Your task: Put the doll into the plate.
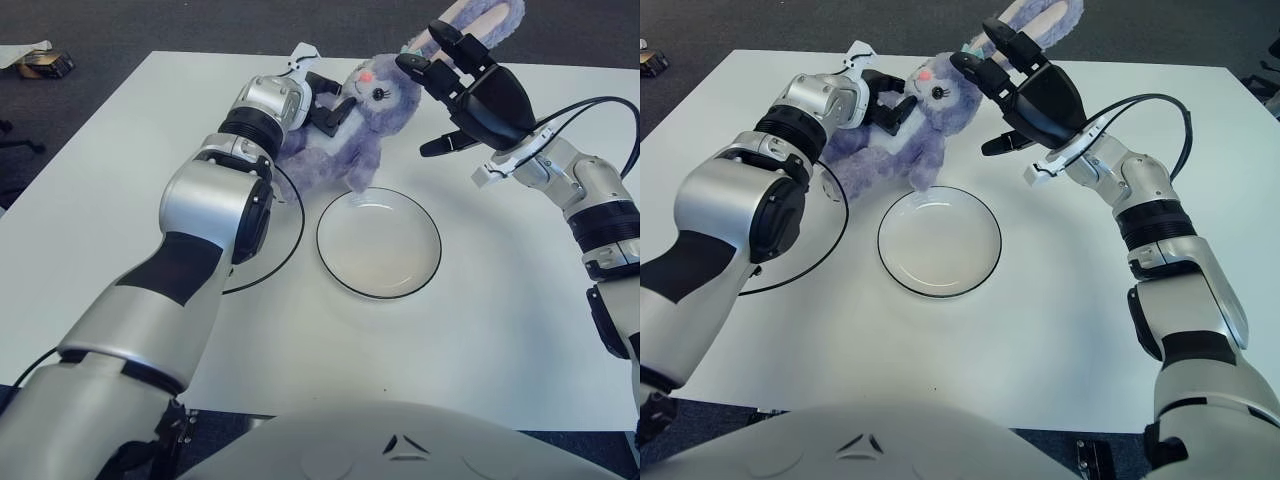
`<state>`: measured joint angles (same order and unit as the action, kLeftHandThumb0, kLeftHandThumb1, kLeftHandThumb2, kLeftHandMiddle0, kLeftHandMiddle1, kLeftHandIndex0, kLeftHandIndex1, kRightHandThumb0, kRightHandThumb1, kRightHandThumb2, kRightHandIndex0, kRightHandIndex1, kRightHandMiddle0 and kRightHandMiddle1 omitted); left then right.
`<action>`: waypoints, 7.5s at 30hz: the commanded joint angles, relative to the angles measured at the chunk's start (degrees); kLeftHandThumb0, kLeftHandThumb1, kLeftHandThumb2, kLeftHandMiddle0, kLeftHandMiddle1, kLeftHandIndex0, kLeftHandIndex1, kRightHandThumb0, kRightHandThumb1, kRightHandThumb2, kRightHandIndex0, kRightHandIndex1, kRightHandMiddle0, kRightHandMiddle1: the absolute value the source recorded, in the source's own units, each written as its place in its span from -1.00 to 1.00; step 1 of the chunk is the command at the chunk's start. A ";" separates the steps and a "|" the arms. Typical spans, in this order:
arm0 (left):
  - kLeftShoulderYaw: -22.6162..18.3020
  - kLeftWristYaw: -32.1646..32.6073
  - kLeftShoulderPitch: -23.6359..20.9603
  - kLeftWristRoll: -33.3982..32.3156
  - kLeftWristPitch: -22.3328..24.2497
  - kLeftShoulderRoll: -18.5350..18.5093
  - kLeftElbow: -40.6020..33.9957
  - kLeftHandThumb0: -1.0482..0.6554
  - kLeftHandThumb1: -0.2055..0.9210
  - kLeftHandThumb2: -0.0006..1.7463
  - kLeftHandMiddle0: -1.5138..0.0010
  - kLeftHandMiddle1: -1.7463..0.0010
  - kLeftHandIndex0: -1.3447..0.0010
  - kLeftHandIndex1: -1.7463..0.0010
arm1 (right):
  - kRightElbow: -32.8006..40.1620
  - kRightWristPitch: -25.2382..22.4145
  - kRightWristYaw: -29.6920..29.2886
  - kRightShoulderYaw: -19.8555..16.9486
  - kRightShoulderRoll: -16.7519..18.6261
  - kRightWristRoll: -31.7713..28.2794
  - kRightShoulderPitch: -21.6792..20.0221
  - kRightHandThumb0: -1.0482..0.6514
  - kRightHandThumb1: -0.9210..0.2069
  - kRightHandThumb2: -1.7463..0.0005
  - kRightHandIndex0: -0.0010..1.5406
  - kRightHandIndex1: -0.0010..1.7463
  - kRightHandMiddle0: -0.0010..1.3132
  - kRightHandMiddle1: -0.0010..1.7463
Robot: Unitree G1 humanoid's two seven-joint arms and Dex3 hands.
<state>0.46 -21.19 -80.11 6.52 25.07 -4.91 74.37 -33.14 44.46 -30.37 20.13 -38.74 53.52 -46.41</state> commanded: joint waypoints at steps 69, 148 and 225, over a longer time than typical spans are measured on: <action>-9.27 -32.49 2.61 -11.02 -8.60 2.27 -0.80 -0.37 0.65 0.08 0.87 0.25 0.97 0.33 | -30.53 -15.81 -41.35 23.75 9.64 15.36 -17.89 -0.78 -1.00 0.43 -1.00 -1.00 -1.00 -0.59; -6.08 0.50 -0.29 -5.19 -0.83 2.51 -2.46 0.22 0.06 0.42 0.41 -1.00 0.35 -1.00 | -24.87 -4.42 -23.70 15.04 9.23 1.86 -13.73 0.23 0.39 -0.73 0.00 0.93 -0.22 1.00; 5.30 38.36 56.09 19.07 -57.75 -15.68 -32.16 -0.18 1.00 -0.41 0.47 -0.89 0.70 -1.00 | 22.40 -1.40 22.11 -7.87 13.18 -26.28 17.34 0.23 0.52 -0.81 0.09 0.88 -0.13 1.00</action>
<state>5.53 17.13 -24.49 26.63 -33.60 -22.18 40.76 -12.52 42.01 -9.49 13.50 -24.90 28.90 -29.80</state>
